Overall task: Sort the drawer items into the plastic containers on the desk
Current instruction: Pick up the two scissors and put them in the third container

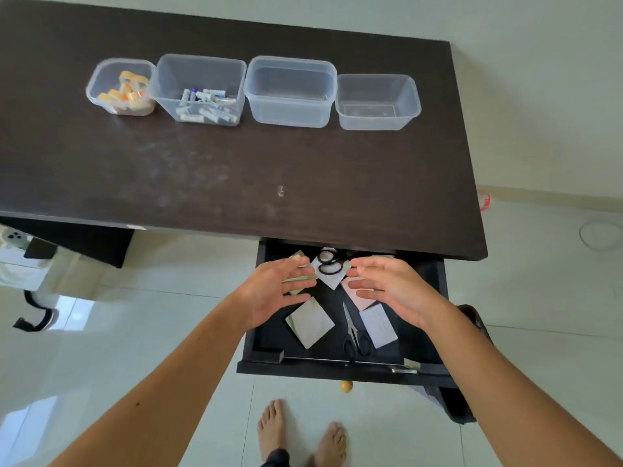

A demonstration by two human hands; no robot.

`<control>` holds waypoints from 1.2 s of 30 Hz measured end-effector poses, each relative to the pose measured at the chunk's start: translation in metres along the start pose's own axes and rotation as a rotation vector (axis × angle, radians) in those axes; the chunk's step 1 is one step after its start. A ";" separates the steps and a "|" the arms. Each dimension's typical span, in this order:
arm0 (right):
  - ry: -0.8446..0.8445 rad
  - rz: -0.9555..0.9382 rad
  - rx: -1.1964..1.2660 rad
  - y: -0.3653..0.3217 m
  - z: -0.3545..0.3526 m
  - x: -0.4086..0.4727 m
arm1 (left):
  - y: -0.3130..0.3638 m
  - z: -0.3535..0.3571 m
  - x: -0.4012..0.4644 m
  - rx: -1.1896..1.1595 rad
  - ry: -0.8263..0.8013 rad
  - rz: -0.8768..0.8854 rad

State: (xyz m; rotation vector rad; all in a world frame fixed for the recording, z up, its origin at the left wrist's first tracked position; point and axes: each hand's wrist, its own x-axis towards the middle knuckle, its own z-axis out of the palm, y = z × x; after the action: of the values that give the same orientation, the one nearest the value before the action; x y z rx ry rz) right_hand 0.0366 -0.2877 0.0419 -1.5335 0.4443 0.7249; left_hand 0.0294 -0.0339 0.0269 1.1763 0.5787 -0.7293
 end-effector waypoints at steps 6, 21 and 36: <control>0.107 -0.038 0.044 0.039 -0.007 0.030 | -0.027 -0.005 0.029 0.000 0.027 0.002; 0.130 -0.094 -0.253 0.081 -0.005 0.046 | -0.037 0.016 0.072 0.284 0.237 0.182; 0.096 -0.117 -0.188 0.085 -0.013 0.049 | -0.044 0.028 0.082 0.404 0.448 0.219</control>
State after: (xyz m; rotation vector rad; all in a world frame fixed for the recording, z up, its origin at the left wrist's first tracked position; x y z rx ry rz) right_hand 0.0177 -0.3020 -0.0543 -1.7617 0.3617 0.6173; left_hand 0.0490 -0.0864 -0.0520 1.7720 0.6759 -0.3997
